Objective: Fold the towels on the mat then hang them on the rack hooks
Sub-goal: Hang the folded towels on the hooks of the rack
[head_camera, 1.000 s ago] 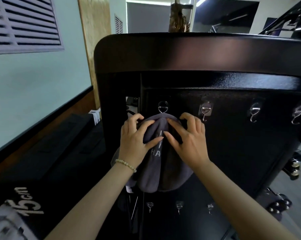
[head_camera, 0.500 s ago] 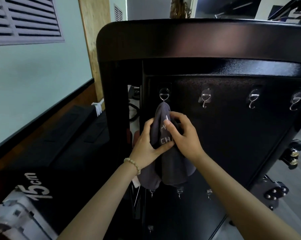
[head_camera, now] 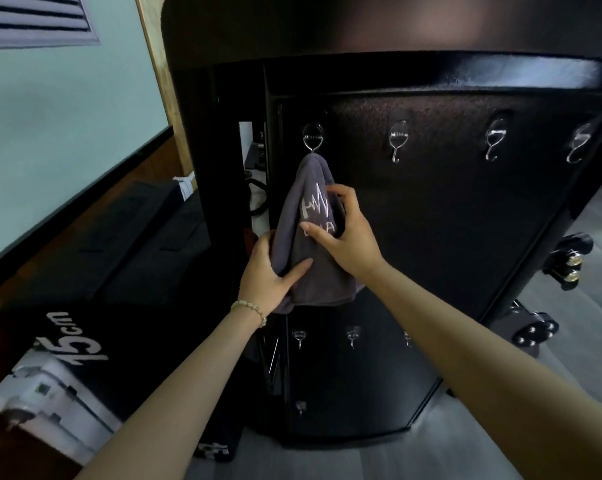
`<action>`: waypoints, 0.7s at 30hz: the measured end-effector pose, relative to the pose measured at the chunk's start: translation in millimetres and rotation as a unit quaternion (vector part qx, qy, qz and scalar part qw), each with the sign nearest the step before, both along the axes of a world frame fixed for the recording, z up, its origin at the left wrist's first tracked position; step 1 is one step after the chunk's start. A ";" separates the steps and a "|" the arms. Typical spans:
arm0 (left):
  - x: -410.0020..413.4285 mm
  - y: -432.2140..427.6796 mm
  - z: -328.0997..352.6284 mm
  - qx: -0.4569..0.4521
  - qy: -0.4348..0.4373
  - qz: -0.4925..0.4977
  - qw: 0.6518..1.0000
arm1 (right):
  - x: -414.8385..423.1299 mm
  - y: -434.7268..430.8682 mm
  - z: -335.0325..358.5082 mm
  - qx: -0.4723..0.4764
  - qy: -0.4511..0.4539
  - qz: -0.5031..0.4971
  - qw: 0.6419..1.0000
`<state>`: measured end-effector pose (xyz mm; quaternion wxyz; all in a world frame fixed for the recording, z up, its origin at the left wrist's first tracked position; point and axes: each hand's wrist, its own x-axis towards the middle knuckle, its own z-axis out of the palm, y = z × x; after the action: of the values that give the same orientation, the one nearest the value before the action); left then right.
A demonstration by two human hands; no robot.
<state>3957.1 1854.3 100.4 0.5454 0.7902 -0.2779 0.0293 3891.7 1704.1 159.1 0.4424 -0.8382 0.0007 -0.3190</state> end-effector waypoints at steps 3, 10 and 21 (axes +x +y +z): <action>-23.2 10.8 -6.5 -0.041 -0.115 0.089 0.988 | -20.8 -9.9 -5.5 -0.050 0.020 -0.013 0.998; -116.5 -22.3 -40.8 0.072 -0.328 -0.041 0.941 | -157.0 -101.0 -60.9 -0.222 0.131 -0.151 0.954; -398.7 -214.7 -138.3 0.394 -0.318 -0.316 0.803 | -610.1 -203.1 -177.4 -0.145 0.343 -0.468 0.802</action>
<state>3558.4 1639.6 -37.9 0.0476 0.7516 -0.6578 -0.0072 3281.6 1501.0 -18.3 0.0836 -0.8452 0.4980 -0.1752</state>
